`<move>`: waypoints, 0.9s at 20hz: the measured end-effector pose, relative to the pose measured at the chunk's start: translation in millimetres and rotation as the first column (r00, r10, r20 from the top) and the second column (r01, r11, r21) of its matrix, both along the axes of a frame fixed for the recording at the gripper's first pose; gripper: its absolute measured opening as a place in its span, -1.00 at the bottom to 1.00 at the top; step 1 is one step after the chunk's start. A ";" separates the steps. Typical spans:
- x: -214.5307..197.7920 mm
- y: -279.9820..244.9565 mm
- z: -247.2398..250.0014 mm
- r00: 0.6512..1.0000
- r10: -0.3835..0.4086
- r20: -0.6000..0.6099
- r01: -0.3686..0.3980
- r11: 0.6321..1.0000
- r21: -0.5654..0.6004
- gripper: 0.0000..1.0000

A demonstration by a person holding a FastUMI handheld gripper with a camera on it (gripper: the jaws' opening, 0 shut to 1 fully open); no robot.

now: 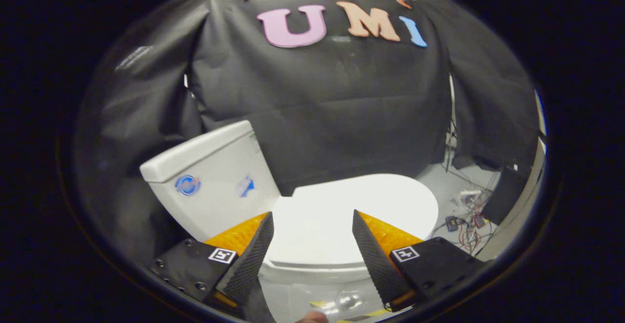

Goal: Open the toilet lid.

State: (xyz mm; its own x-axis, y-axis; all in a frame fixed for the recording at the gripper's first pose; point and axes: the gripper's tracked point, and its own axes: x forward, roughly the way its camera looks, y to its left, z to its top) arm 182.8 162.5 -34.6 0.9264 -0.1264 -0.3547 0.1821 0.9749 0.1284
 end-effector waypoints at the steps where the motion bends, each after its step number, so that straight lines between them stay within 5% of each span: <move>1: -3.2 -12.1 -14.0 1.000 -0.021 -0.018 0.022 1.000 0.021 0.98; 6: -18.7 -98.4 -58.4 0.977 -0.212 -0.016 0.207 0.935 0.286 0.96; 10: -53.0 -160.3 -106.8 0.927 -0.369 -0.060 0.350 0.799 0.490 0.96; 16: -55.5 -166.3 -175.1 0.908 -0.373 -0.192 0.400 0.631 0.664 0.95; 18: -47.7 -156.5 -192.6 0.913 -0.336 -0.231 0.400 0.626 0.669 0.61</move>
State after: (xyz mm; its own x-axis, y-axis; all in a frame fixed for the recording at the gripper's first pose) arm 135.0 6.0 -227.2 0.8238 -0.1406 -0.5492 0.5458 0.4589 0.7011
